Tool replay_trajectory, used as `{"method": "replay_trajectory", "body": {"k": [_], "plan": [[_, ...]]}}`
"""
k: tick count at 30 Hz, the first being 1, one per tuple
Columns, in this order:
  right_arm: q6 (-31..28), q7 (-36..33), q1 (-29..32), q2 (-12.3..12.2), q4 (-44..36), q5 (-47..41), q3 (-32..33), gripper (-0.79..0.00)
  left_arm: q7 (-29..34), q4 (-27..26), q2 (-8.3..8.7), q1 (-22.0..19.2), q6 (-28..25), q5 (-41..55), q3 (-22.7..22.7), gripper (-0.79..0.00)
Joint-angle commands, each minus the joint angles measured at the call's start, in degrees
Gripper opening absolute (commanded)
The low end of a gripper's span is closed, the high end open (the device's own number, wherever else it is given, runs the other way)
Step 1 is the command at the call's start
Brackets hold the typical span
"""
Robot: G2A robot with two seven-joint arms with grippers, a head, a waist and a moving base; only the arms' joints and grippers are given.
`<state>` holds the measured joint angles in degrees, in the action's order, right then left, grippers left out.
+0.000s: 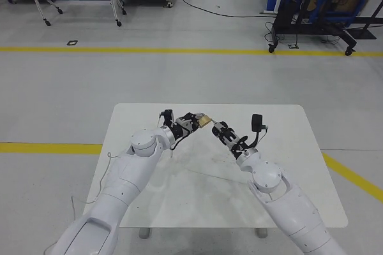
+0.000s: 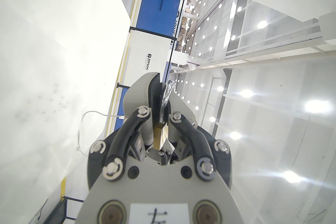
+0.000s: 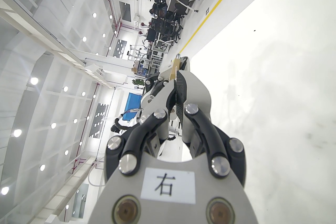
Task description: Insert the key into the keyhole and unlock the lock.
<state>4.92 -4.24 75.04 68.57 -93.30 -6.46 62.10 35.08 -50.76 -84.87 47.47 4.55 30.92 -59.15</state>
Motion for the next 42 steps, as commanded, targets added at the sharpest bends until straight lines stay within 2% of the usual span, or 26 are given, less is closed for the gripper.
{"method": "replay_trajectory", "body": {"k": [1, 13, 35, 39, 42], "plan": [[0.1, -0.1, 0.0, 0.1, 0.0, 0.2, 0.0, -0.785, 0.0, 0.0, -0.02, 0.0, 0.0, -0.1, 0.0, -0.785], [-0.8, -1.5, 3.0, 0.3, -2.3, 1.4, 1.3, -0.785, -1.4, 0.0, -0.15, 0.1, -0.8, -0.4, -0.6, -0.785], [2.6, -3.6, 1.0, 1.5, -1.2, 1.2, 1.0, -0.785, 0.4, 0.2, -0.47, 0.2, -1.1, -0.8, -0.5, -0.785], [2.1, -6.5, 1.0, 1.4, -1.5, 1.4, 1.5, -0.785, 0.1, 0.2, -0.38, 0.1, -1.2, -1.6, -0.7, -0.785], [0.0, -12.4, 1.5, 0.9, -1.6, 0.2, 3.4, -0.785, 0.5, 0.0, -0.19, -0.1, -1.1, -2.7, -0.9, -0.785]]}}
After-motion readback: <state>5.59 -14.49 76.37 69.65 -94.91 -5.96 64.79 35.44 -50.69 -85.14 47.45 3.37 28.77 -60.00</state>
